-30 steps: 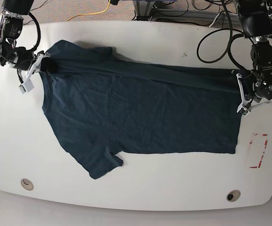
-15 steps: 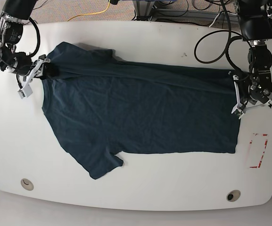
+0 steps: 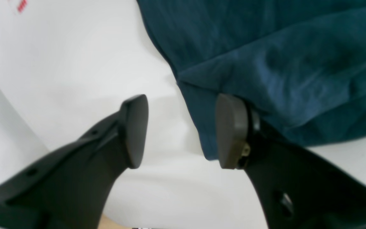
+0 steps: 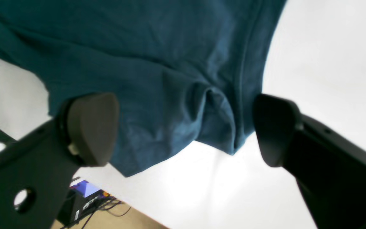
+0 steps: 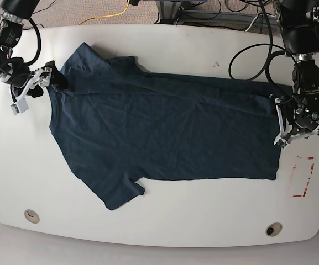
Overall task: Layout the t-shirt on the table in an organized manner, then fold the t-shirt properly
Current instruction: 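Open both grippers, releasing the t-shirt's collar edge, then regrasp the t-shirt's edge with both grippers near the shoulders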
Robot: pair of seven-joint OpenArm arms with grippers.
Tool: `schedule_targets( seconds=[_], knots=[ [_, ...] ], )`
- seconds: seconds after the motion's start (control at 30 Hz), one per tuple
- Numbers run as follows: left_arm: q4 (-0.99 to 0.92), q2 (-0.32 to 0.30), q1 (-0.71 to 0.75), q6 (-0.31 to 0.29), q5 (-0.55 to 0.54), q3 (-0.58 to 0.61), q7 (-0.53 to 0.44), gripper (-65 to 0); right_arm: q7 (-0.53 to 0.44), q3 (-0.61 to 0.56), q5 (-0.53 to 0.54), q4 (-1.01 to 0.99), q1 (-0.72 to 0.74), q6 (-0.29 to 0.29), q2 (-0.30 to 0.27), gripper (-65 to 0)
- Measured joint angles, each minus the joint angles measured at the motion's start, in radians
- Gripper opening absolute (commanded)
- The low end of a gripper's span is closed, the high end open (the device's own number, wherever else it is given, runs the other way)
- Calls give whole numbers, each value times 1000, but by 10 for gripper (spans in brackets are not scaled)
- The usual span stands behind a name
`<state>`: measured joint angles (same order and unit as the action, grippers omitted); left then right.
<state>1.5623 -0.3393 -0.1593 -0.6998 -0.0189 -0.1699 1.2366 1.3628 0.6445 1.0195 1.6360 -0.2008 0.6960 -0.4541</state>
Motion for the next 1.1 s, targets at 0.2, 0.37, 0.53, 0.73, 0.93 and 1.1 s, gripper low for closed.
schedule_targets(
  seconds=[0.2,0.37,0.53,0.73,0.93,1.1],
  knots=[
    [37,-27,-9,0,1,-1,3,-329,-2,36,94,51,-86,1,13,0],
    [100,-32,-10,0,3,-4,3,-331,0,84,111,51,-152,0,79,0],
    [174,-32,-10,-1,-1,-4,3,-331,4,110,104,47,-203,0,142,0],
    [243,-32,-9,0,0,-4,3,-331,3,114,107,45,-214,0,194,0],
    [260,-32,-8,0,0,-4,3,-331,-3,114,26,45,-214,0,239,0],
    [260,-32,-6,0,0,-4,3,-332,-8,113,-3,45,-215,1,269,0]
  ],
)
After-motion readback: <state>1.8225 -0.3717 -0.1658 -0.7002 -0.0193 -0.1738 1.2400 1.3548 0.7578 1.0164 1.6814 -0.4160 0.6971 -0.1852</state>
